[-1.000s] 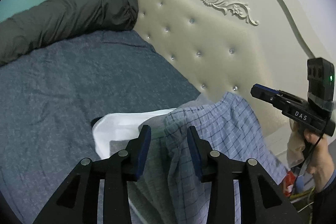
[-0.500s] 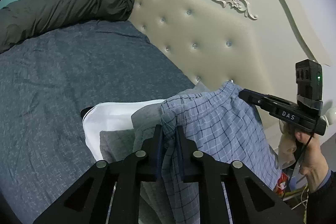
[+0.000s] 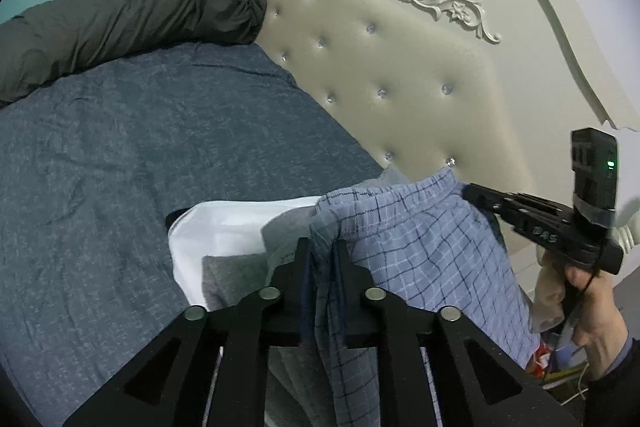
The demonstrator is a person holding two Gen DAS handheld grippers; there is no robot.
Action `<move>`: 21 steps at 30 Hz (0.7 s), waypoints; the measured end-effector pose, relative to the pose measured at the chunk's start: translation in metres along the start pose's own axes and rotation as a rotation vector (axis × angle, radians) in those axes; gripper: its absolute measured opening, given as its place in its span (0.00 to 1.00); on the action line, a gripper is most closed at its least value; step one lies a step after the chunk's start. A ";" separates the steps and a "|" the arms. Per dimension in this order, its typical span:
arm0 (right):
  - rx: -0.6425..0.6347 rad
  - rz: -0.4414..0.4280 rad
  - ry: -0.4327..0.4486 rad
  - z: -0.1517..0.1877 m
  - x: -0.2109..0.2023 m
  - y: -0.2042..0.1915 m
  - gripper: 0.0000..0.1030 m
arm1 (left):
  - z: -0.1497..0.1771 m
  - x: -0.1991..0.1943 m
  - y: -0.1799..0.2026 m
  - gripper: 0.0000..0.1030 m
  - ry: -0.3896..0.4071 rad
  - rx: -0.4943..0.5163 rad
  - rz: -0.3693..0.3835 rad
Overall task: Fold clothes
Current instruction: 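Lower the plaid shorts with both grippers onto the folded clothes stack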
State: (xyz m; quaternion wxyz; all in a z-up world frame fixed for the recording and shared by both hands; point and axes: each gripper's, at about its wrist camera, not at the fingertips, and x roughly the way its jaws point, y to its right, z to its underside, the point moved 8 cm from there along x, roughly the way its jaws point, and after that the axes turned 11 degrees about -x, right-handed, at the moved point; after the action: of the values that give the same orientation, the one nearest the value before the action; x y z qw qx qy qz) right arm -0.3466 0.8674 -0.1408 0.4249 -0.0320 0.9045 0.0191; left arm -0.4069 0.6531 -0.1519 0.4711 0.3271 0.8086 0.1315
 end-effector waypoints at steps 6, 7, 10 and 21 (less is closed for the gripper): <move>0.056 -0.026 0.083 0.008 -0.039 0.012 0.33 | 0.020 -0.034 0.001 0.45 0.015 0.031 0.023; 0.069 -0.046 0.093 0.013 -0.044 0.012 0.38 | 0.026 -0.040 0.002 0.45 0.013 0.041 0.030; 0.093 -0.098 0.109 0.033 -0.060 0.009 0.38 | 0.052 -0.055 0.001 0.45 -0.015 0.032 0.066; 0.190 -0.162 0.106 0.104 -0.096 0.003 0.38 | 0.127 -0.075 0.004 0.45 -0.104 -0.016 0.112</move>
State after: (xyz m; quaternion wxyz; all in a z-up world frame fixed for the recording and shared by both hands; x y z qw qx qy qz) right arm -0.2060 0.8809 -0.1336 0.3776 -0.0655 0.9179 -0.1025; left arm -0.2721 0.5956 -0.1652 0.5070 0.3746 0.7623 0.1468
